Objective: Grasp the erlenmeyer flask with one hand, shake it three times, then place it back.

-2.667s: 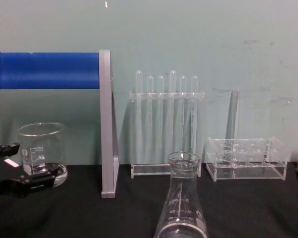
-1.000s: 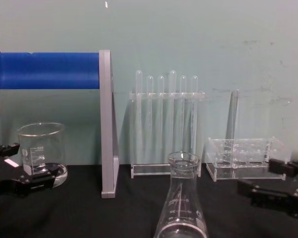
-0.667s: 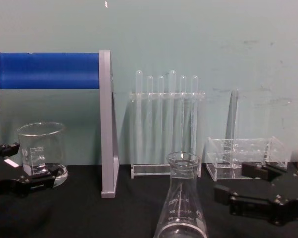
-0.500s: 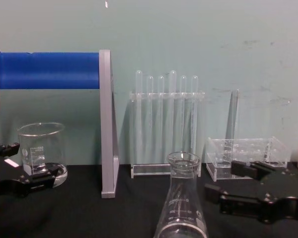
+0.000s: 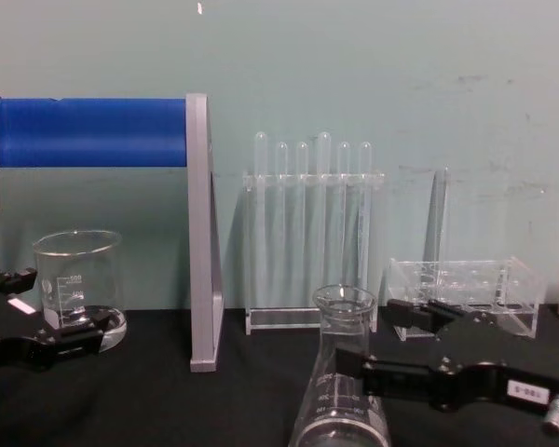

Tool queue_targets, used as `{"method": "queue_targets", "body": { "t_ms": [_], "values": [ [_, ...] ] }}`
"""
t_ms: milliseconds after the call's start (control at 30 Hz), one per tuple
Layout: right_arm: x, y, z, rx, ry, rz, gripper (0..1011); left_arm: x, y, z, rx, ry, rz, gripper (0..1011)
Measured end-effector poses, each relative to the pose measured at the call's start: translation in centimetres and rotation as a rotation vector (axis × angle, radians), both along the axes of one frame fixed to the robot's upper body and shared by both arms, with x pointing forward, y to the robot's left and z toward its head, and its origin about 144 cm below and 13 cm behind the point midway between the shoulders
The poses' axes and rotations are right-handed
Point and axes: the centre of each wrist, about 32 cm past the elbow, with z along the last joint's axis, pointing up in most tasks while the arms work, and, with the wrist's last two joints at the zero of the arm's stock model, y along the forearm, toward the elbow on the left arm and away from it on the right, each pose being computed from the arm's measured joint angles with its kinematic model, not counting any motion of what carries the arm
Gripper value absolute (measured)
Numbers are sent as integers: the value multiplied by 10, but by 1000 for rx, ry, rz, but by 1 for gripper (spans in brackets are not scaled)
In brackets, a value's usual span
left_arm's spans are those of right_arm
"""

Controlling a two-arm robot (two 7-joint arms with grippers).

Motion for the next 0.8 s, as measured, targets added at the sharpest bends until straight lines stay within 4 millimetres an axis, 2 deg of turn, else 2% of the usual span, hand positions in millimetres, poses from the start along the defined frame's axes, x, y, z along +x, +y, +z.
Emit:
{"method": "queue_targets", "body": {
  "t_ms": [333, 800],
  "values": [
    [11, 11, -2, 12, 1, 8, 1003, 0, 0, 0, 0, 0, 0, 1001],
    [14, 21, -3, 24, 3, 15, 1003, 0, 0, 0, 0, 0, 0, 1001]
  ]
}}
